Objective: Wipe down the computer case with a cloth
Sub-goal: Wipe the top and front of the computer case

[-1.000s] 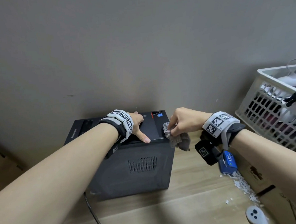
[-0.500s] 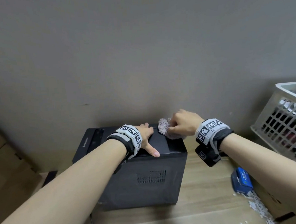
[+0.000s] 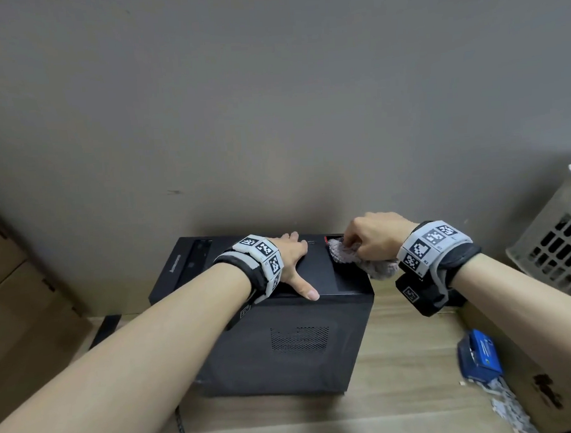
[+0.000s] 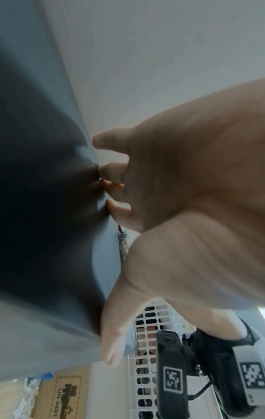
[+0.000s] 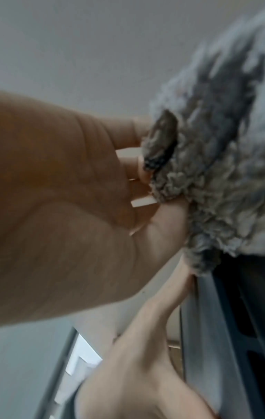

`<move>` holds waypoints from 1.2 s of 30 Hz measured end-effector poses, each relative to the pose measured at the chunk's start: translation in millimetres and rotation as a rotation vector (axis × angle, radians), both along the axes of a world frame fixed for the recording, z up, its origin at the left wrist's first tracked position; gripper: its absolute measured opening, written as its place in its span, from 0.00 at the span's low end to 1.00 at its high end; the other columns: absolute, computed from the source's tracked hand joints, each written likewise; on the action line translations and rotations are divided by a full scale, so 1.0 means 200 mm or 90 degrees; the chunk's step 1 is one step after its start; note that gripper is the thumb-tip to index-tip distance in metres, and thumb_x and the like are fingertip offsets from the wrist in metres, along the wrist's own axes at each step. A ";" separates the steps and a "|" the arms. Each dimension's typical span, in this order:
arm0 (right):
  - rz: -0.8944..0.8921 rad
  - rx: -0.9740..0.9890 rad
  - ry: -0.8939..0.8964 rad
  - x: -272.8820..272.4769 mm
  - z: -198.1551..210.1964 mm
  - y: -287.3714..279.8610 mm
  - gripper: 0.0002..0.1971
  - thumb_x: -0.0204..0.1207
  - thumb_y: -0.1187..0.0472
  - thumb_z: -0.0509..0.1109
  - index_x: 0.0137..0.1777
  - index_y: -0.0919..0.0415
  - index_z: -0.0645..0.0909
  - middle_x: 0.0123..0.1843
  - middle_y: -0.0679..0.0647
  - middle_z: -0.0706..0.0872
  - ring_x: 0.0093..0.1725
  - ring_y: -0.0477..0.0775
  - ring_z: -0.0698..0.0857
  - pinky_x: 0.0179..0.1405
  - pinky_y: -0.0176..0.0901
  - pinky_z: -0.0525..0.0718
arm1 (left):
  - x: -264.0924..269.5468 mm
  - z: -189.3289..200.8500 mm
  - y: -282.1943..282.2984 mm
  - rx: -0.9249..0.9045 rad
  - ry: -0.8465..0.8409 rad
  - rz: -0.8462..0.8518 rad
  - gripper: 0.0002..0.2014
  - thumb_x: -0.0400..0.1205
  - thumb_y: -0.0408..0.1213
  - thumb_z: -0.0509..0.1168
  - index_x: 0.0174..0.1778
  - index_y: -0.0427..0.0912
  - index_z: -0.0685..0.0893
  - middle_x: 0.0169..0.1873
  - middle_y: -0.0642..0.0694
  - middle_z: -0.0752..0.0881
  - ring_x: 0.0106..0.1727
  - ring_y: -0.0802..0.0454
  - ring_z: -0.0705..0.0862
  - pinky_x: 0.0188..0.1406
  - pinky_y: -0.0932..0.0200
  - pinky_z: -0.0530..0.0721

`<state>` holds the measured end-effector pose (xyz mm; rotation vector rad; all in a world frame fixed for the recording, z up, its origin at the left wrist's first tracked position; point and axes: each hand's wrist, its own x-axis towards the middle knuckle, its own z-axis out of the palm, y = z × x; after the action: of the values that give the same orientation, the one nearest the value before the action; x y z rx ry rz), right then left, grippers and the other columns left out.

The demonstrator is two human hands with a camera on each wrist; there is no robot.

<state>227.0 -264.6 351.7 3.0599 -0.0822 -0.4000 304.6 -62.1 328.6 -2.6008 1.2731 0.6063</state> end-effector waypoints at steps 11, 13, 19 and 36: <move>-0.112 0.216 -0.149 -0.03 -0.10 -0.03 0.05 0.71 0.58 0.69 0.38 0.57 0.77 0.42 0.52 0.80 0.45 0.62 0.81 0.42 0.52 0.80 | -0.01 0.01 0.01 -0.007 0.004 -0.001 0.58 0.67 0.71 0.71 0.82 0.36 0.56 0.85 0.38 0.51 0.85 0.40 0.52 0.80 0.39 0.63; -0.154 0.316 -0.183 -0.04 -0.08 -0.07 0.09 0.76 0.58 0.68 0.38 0.63 0.76 0.43 0.54 0.80 0.46 0.61 0.79 0.44 0.52 0.77 | -0.02 0.01 0.01 -0.007 0.005 -0.002 0.58 0.67 0.71 0.71 0.82 0.36 0.56 0.85 0.38 0.50 0.86 0.41 0.51 0.81 0.38 0.61; -0.260 0.622 -0.256 -0.02 -0.13 -0.15 0.22 0.71 0.37 0.63 0.36 0.58 0.70 0.37 0.54 0.74 0.40 0.52 0.75 0.48 0.56 0.79 | -0.02 0.03 0.00 0.009 0.000 -0.003 0.60 0.68 0.71 0.70 0.85 0.36 0.51 0.86 0.37 0.47 0.86 0.40 0.50 0.82 0.39 0.59; 0.123 -0.025 -0.090 0.05 -0.20 -0.05 0.16 0.85 0.45 0.57 0.70 0.45 0.75 0.67 0.52 0.67 0.63 0.57 0.64 0.68 0.54 0.72 | 0.01 0.00 -0.01 0.020 -0.024 -0.033 0.60 0.65 0.74 0.69 0.82 0.36 0.56 0.80 0.38 0.59 0.79 0.40 0.63 0.74 0.38 0.71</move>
<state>237.4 -275.4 311.6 3.0167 0.1950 -0.1694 306.7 -64.9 327.6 -2.5334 1.3036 0.5616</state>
